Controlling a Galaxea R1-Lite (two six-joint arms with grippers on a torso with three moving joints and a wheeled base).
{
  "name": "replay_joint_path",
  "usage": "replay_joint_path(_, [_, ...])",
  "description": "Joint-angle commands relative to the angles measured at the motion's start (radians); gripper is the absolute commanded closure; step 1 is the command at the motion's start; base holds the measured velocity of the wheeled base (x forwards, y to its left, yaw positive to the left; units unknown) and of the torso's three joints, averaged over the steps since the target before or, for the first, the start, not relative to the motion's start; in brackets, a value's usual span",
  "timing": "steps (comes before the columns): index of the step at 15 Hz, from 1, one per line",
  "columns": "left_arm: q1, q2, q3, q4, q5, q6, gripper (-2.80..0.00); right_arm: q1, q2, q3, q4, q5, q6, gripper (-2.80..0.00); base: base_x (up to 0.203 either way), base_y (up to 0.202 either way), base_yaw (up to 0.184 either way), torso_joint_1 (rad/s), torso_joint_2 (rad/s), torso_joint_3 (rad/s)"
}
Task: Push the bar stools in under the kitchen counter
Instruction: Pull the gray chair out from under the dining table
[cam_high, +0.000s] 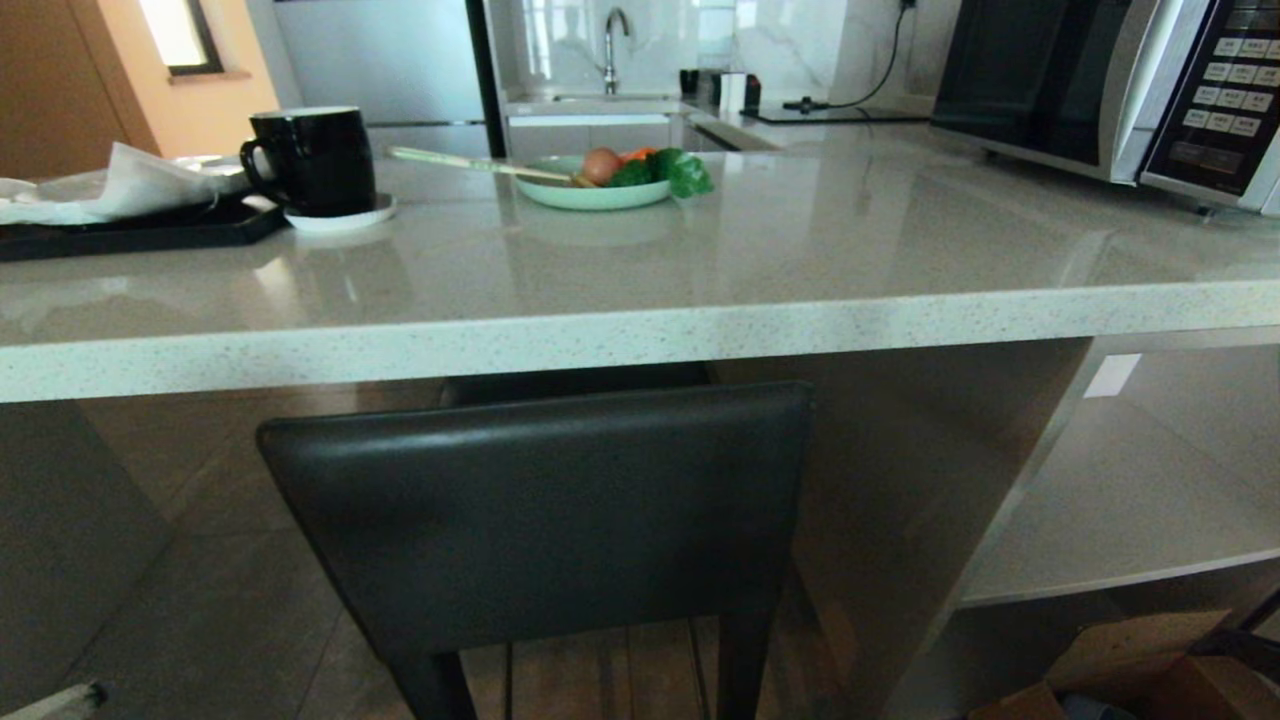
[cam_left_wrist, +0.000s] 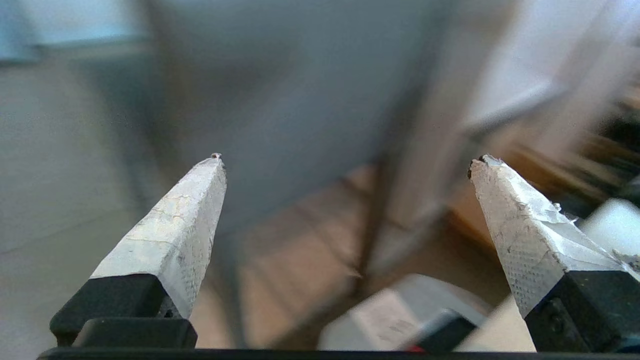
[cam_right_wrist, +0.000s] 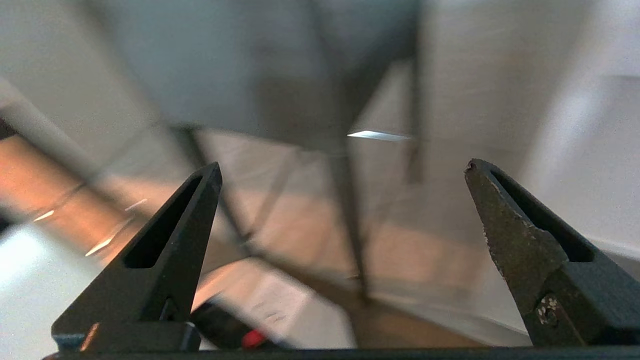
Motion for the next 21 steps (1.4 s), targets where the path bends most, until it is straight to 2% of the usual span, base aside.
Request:
replay_joint_path(1, [0.008, 0.192, 0.041, -0.117, -0.094, -0.016, -2.80, 0.021, 0.194, 0.005, -0.074, 0.095, -0.001, -2.80, 0.000, 0.000, 0.000, 0.000, 0.00, 0.000])
replay_joint_path(3, [0.020, 0.307, 0.072, -0.222, -0.143, -0.026, -2.80, 0.030, 0.309, 0.030, -0.200, 0.145, -0.003, -2.80, 0.000, 0.000, 0.000, 0.000, 0.00, 0.000])
replay_joint_path(5, [0.039, 0.399, 0.102, -0.338, -0.159, -0.032, -2.80, 0.034, 0.415, 0.055, -0.342, 0.203, -0.002, -2.80, 0.000, 0.000, 0.000, 0.000, 0.00, 0.000])
replay_joint_path(7, [0.068, 0.461, 0.100, -0.403, -0.165, -0.034, -2.80, 0.037, 0.482, 0.059, -0.420, 0.356, 0.000, -2.80, 0.000, 0.000, 0.000, 0.000, 0.00, 0.000])
replay_joint_path(8, [0.092, 0.474, 0.088, -0.409, -0.165, -0.034, -2.80, 0.044, 0.516, 0.050, -0.430, 0.389, -0.001, -2.80, 0.000, 0.000, 0.000, 0.000, 0.00, 0.000])
replay_joint_path(11, [0.214, 0.493, 0.085, -0.407, -0.174, -0.031, -2.80, 0.097, 0.651, 0.023, -0.496, 0.405, -0.003, -2.80, 0.000, 0.000, 0.000, 0.000, 0.00, 0.000])
replay_joint_path(12, [0.224, 0.500, 0.092, -0.406, -0.185, -0.026, -2.80, 0.115, 0.712, 0.019, -0.545, 0.405, -0.004, -2.80, 0.000, 0.000, 0.000, 0.000, 0.00, 0.000])
replay_joint_path(14, [0.225, 0.506, 0.121, -0.411, -0.279, -0.007, -2.80, 0.163, 0.852, 0.018, -0.683, 0.402, -0.002, -2.80, 0.000, 0.000, 0.000, 0.000, 0.00, 0.000])
replay_joint_path(16, [0.232, 0.542, 0.159, -0.417, -0.302, 0.033, -2.80, 0.230, 0.987, 0.029, -0.847, 0.387, 0.005, -2.80, 0.000, 0.000, 0.000, 0.000, 0.00, 0.000])
replay_joint_path(19, [0.315, 0.590, 0.187, -0.458, -0.309, 0.038, -2.80, 0.312, 1.147, 0.049, -1.077, 0.352, 0.019, -2.80, 0.000, 0.000, 0.000, 0.000, 0.00, 0.000])
replay_joint_path(21, [0.438, 0.680, 0.184, -0.530, -0.325, 0.039, -2.80, 0.324, 1.216, 0.052, -1.166, 0.346, 0.026, -2.80, 0.000, 0.000, 0.000, 0.000, 0.00, 0.000])
